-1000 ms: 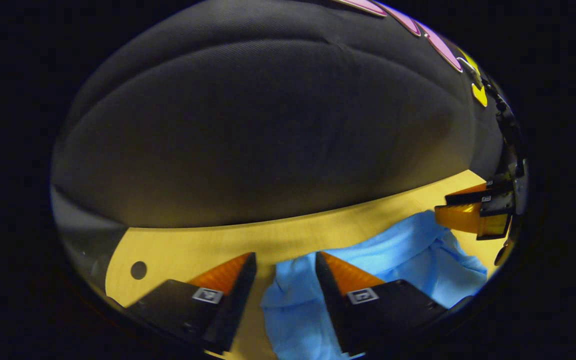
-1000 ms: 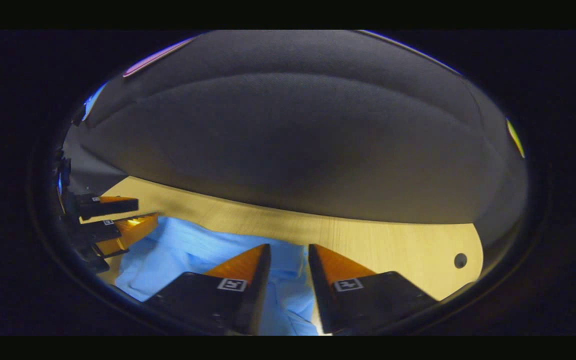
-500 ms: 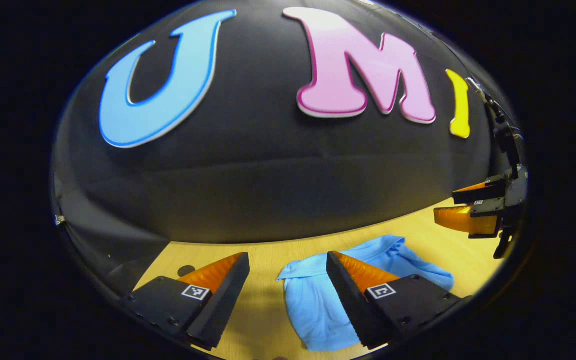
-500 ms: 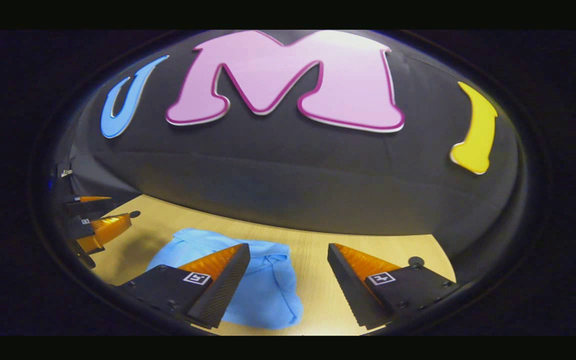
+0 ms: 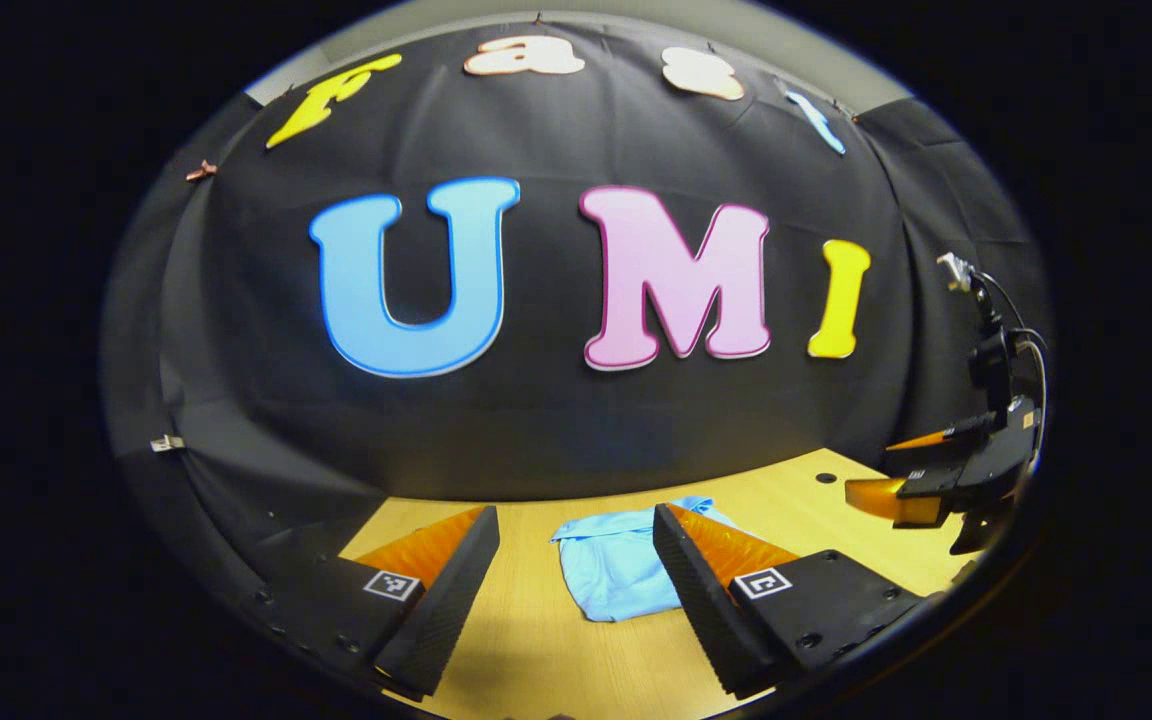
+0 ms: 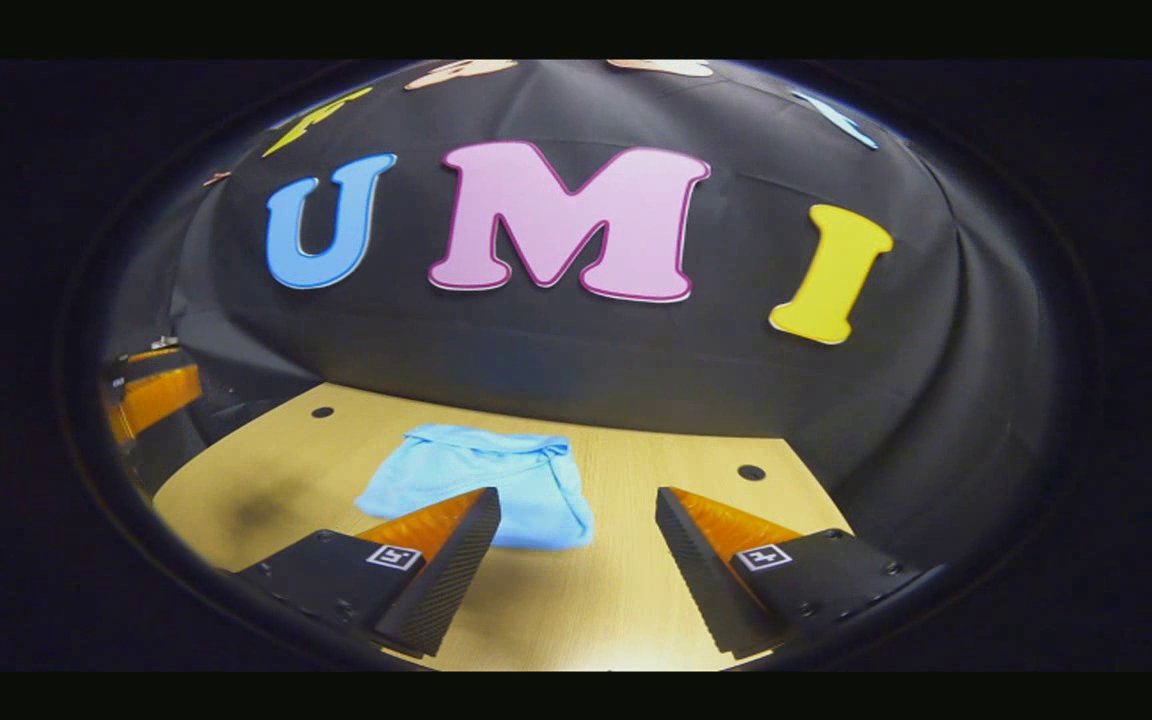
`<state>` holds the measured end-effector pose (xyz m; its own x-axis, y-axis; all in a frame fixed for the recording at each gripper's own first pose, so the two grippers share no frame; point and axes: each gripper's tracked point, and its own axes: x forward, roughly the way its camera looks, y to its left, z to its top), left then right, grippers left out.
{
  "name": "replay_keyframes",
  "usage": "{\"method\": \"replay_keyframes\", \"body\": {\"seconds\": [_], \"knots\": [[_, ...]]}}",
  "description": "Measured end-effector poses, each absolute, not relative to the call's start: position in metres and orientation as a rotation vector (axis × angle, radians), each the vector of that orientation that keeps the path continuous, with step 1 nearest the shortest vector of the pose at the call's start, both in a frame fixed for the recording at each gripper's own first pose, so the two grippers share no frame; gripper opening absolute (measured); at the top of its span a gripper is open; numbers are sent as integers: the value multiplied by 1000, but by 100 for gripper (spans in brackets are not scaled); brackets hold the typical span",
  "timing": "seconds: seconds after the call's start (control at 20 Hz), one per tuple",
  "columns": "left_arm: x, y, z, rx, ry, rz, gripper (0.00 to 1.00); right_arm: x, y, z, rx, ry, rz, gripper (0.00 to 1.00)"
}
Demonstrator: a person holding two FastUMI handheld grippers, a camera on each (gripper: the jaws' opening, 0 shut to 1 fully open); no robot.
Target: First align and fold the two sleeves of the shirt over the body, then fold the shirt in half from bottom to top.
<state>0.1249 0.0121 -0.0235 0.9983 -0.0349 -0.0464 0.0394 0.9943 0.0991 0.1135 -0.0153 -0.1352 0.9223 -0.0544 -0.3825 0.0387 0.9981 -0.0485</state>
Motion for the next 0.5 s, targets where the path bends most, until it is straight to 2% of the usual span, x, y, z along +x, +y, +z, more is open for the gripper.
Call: {"method": "replay_keyframes", "body": {"seconds": [0.25,0.45,0.5], "knots": [[15,-14,0,96,-3,-85,98,20,-6,-92,-29,331,-67,97],[-44,-33,-1,72,4,-112,98,-42,-1,-54,-14,240,-81,95],[-57,-36,-2,51,8,-114,98,-56,1,-46,-10,224,-81,97]]}}
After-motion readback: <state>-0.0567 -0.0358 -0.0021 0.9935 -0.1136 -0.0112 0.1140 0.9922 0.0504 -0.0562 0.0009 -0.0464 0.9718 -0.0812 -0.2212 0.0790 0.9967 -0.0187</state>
